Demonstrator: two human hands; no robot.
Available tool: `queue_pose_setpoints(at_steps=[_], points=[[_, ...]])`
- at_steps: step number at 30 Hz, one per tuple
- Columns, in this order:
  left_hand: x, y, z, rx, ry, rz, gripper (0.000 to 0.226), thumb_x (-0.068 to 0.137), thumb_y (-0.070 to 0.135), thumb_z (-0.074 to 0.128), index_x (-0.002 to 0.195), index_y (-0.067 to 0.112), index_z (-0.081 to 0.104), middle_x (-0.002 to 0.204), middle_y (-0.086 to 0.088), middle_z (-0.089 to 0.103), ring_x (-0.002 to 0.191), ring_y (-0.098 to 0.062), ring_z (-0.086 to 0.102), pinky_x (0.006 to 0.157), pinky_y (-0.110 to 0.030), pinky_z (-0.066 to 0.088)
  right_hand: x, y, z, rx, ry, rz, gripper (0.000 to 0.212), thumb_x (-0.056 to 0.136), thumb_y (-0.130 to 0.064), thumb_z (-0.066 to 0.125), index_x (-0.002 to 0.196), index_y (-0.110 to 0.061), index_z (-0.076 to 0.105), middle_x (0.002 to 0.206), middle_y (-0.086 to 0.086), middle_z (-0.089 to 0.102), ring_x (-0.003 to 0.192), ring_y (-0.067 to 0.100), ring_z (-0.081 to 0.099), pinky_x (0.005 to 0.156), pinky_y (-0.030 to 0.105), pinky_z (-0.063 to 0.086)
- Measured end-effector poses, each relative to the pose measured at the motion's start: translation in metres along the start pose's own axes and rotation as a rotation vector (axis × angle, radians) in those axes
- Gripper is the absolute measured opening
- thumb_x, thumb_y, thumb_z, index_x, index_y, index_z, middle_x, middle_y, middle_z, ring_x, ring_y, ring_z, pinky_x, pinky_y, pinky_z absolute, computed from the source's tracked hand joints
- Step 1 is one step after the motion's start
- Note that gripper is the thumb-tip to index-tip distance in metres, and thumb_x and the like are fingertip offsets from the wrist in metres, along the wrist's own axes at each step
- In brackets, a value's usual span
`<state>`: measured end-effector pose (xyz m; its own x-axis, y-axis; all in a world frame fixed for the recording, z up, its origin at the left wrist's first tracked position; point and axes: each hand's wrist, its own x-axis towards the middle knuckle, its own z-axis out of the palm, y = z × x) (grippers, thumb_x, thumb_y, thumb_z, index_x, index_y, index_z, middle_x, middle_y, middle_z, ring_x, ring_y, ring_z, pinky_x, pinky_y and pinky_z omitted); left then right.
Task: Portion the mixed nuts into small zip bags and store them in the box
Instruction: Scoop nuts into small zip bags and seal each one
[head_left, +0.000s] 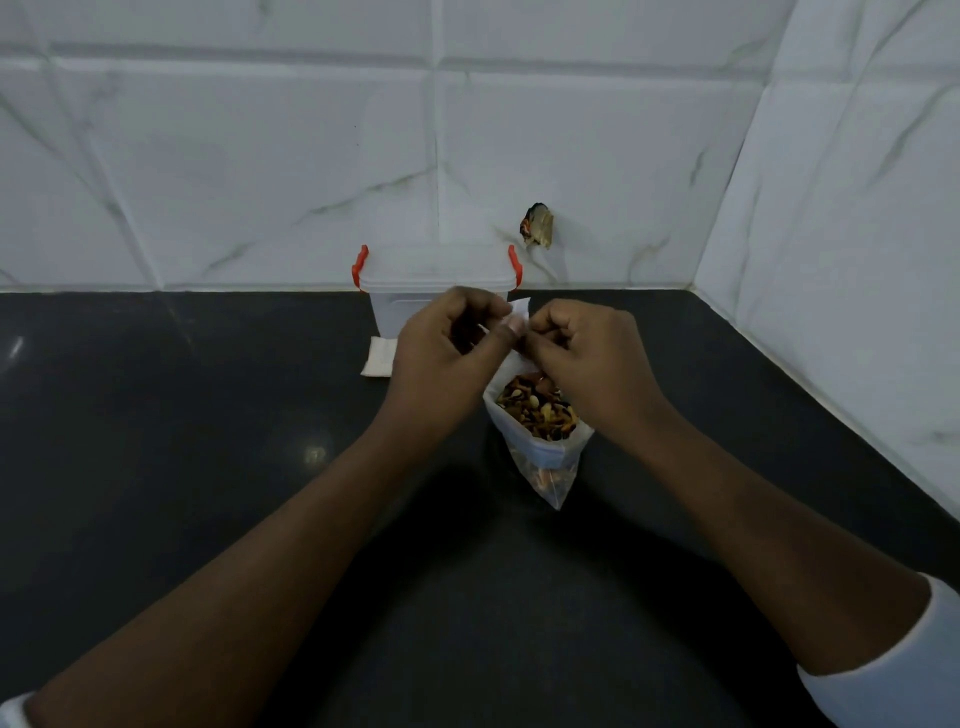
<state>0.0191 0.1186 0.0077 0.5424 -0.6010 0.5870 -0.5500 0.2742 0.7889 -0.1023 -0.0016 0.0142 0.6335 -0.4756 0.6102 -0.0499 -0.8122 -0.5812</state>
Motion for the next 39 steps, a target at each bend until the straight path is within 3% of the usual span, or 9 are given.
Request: queue_pose_setpoints(at_steps=[4,7,10,13,19,26,36,39], points=[[-0.0018,-0.0026,0.0013,-0.048,-0.011,-0.082,0.014,0.092,0.012,0.074,0.105,0.01,0.071,0.096,-0.001,0.074,0.09,-0.013,0.073,0.082,-0.031,0.061,-0.0015,-0.0015,0.0026,-0.056,-0.048,-0.129,0.011,0.095,-0.015,0.069,0.1,-0.012,0.078,0.076,-0.003,0.073,0.069,0.008,0.068,0.062,0.028,0.054],[0.0009,-0.0051,-0.003,-0.122,0.019,-0.143,0.019,0.091,0.01,0.075,0.108,0.003,0.07,0.097,-0.009,0.075,0.092,-0.019,0.074,0.081,-0.031,0.062,-0.0009,-0.0035,0.0021,-0.033,-0.089,-0.153,0.013,0.097,-0.015,0.069,0.106,-0.013,0.078,0.083,-0.003,0.074,0.075,0.006,0.069,0.066,0.023,0.054],[0.0009,-0.007,-0.0032,-0.195,0.044,-0.2,0.02,0.091,0.006,0.074,0.109,-0.001,0.07,0.099,-0.015,0.075,0.094,-0.027,0.074,0.083,-0.035,0.062,-0.0017,-0.0039,0.0034,0.043,-0.107,-0.084,0.016,0.096,-0.013,0.071,0.111,-0.016,0.077,0.091,-0.007,0.076,0.084,0.002,0.071,0.074,0.017,0.056],[0.001,-0.0072,-0.0031,-0.272,0.053,-0.247,0.016,0.093,0.003,0.07,0.108,-0.001,0.071,0.098,-0.015,0.076,0.093,-0.027,0.075,0.081,-0.036,0.062,-0.0009,-0.0032,0.0044,0.152,-0.099,0.01,0.017,0.095,-0.011,0.07,0.111,-0.013,0.077,0.093,-0.004,0.077,0.085,0.006,0.073,0.08,0.026,0.06],[0.0007,-0.005,-0.0036,-0.415,0.057,-0.359,0.017,0.093,0.003,0.07,0.109,0.002,0.072,0.102,-0.017,0.076,0.096,-0.03,0.075,0.083,-0.04,0.062,-0.0008,-0.0027,0.0052,0.187,-0.086,0.054,0.013,0.094,-0.015,0.073,0.106,-0.015,0.076,0.089,-0.004,0.076,0.083,0.01,0.073,0.079,0.032,0.062],[0.0018,-0.004,-0.0055,-0.465,0.066,-0.411,0.021,0.092,-0.003,0.068,0.112,0.003,0.067,0.097,-0.016,0.077,0.092,-0.026,0.076,0.078,-0.036,0.062,-0.0023,-0.0023,0.0076,0.223,-0.102,0.062,0.018,0.093,-0.016,0.076,0.11,-0.012,0.074,0.093,-0.007,0.076,0.086,0.003,0.073,0.078,0.017,0.057],[0.0023,-0.0022,-0.007,-0.476,0.038,-0.422,0.033,0.09,-0.002,0.071,0.121,0.003,0.064,0.097,-0.016,0.077,0.093,-0.027,0.076,0.082,-0.038,0.062,-0.0003,0.0028,0.0066,0.174,-0.09,0.073,0.006,0.095,-0.022,0.073,0.095,-0.016,0.075,0.086,-0.004,0.075,0.081,0.013,0.072,0.078,0.039,0.06],[0.0018,-0.0018,-0.0058,-0.463,0.029,-0.42,0.032,0.091,-0.002,0.069,0.122,0.003,0.064,0.099,-0.017,0.076,0.093,-0.026,0.076,0.079,-0.034,0.062,-0.0006,0.0027,0.0079,0.152,-0.078,0.061,0.005,0.097,-0.019,0.07,0.093,-0.017,0.074,0.084,-0.006,0.074,0.08,0.011,0.071,0.076,0.033,0.059]])
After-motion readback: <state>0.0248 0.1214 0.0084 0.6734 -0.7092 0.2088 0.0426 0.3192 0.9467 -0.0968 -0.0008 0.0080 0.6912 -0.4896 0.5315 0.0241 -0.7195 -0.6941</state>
